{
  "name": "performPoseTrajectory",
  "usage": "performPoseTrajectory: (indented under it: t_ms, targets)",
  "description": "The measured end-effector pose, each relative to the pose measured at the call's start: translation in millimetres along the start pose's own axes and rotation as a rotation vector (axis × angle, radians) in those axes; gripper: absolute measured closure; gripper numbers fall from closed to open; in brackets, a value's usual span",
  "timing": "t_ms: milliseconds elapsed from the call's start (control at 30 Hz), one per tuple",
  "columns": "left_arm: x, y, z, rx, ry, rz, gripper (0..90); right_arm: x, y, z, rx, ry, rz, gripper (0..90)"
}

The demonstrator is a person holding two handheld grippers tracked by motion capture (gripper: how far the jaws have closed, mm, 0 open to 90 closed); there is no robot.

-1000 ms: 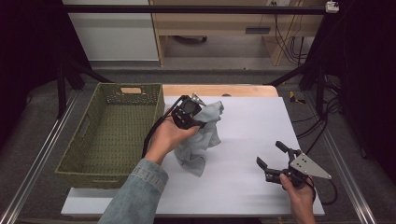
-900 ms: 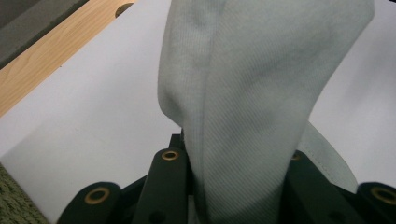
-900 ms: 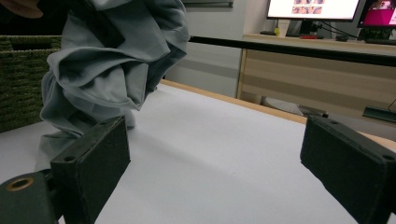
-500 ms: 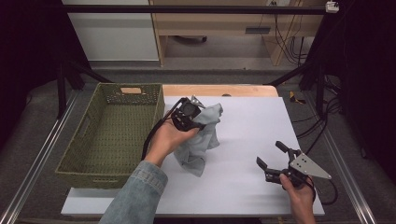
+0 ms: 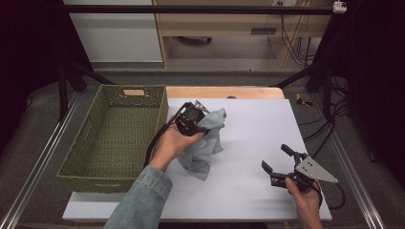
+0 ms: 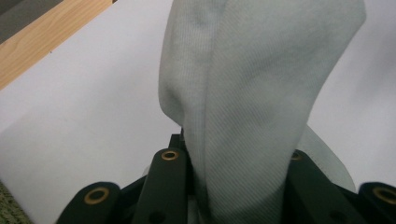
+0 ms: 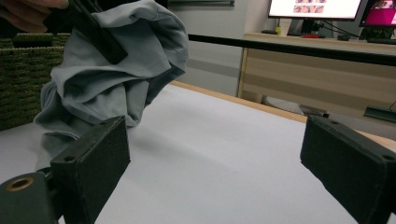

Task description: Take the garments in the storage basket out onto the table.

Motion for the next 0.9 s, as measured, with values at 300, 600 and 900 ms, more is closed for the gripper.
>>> performPoseTrajectory:
  t_ms: [300,600,900]
  targets:
    - [-0.1,7.0,-5.1,-0.012,-0.011,-0.003,72.5,0.2,0.6,-0.7,-0.004,0.000,0.001,8.3]
    - [1.3,15.1,-7.6,-0.033,-0.001,-0.013,72.5,0.1,1.4,-1.1,-0.004,0.004,-0.002,8.3]
    - [5.1,25.4,-12.1,-0.064,0.013,-0.028,72.4,-0.1,1.7,-1.9,-0.012,-0.002,0.001,8.3]
Point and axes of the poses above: each handheld gripper's, and its own axes: y roughly forward along the jaws, z roughly out of its top, x roughly to its right, the point moved 8 cm from there along y, roughly forward along the jaws, and after that the axes turned 15 degrees about z, right-handed, at the moved point
